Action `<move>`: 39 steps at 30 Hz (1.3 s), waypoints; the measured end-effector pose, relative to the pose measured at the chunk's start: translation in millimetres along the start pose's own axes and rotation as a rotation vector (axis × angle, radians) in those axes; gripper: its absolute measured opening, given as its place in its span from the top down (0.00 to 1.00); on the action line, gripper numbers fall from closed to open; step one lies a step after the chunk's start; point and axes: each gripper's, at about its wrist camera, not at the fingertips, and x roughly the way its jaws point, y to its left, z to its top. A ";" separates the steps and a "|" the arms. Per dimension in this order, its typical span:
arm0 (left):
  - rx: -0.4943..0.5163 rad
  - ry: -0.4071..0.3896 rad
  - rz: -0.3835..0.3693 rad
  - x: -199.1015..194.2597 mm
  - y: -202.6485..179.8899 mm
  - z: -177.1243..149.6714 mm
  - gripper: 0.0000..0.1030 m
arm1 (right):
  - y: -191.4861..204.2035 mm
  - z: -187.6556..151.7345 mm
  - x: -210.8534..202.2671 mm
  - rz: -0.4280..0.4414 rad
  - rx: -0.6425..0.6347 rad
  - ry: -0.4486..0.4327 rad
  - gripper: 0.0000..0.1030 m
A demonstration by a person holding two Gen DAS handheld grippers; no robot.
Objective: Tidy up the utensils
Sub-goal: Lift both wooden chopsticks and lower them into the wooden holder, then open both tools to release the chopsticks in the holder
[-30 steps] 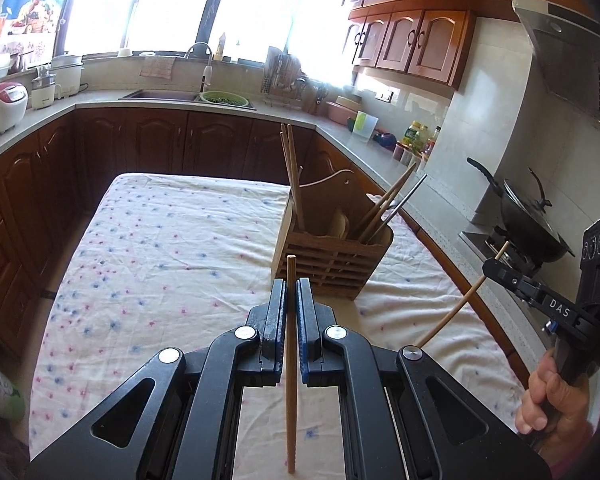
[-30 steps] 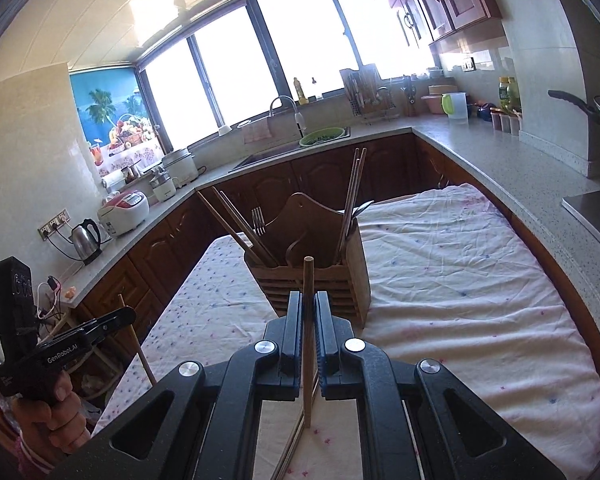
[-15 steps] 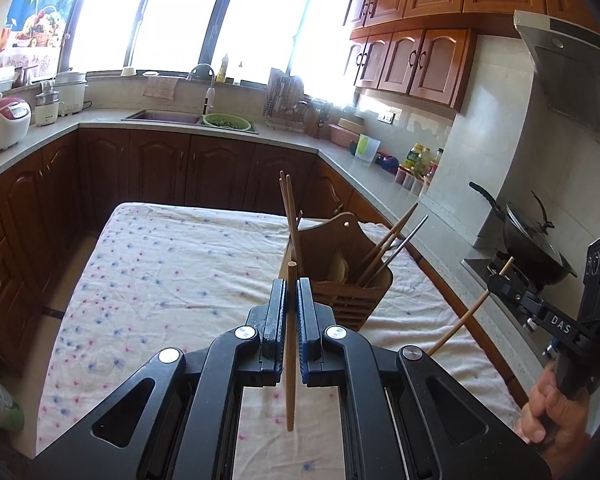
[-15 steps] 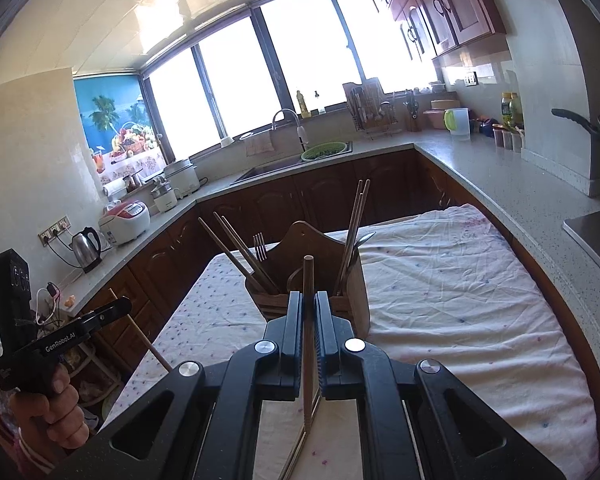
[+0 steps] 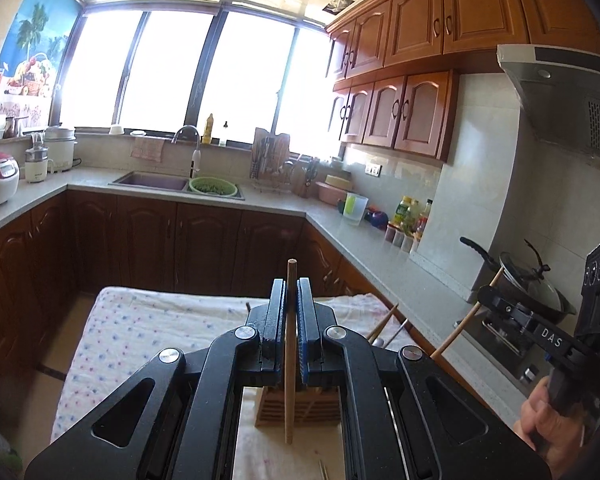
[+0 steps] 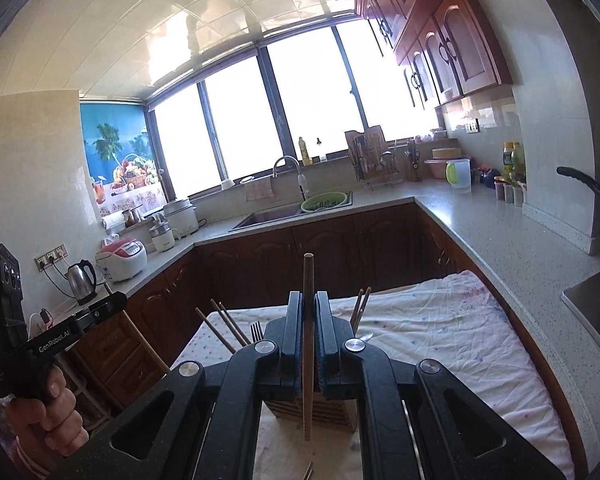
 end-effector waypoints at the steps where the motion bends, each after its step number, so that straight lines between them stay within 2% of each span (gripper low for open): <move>1: 0.001 -0.016 0.001 3.2 -0.6 4.8 0.96 | -0.2 5.2 2.2 -0.003 0.000 -0.014 0.94; 7: 0.007 -0.075 0.025 35.0 -6.0 20.7 0.96 | -2.2 28.3 23.6 -0.030 0.003 -0.071 0.95; 13: 0.008 -0.083 0.056 70.4 -2.1 1.4 0.96 | -9.7 24.8 47.7 -0.057 0.015 -0.075 0.94; 25: -0.057 0.034 0.068 87.9 19.9 -60.0 0.95 | -28.4 -24.5 79.8 -0.075 0.049 0.038 0.94; 34: -0.062 0.064 0.061 89.9 24.1 -71.9 0.94 | -37.2 -49.2 99.9 -0.073 0.078 0.123 0.94; 39: -0.065 0.075 0.055 91.9 25.1 -75.5 0.94 | -34.8 -49.5 101.5 -0.078 0.075 0.120 0.94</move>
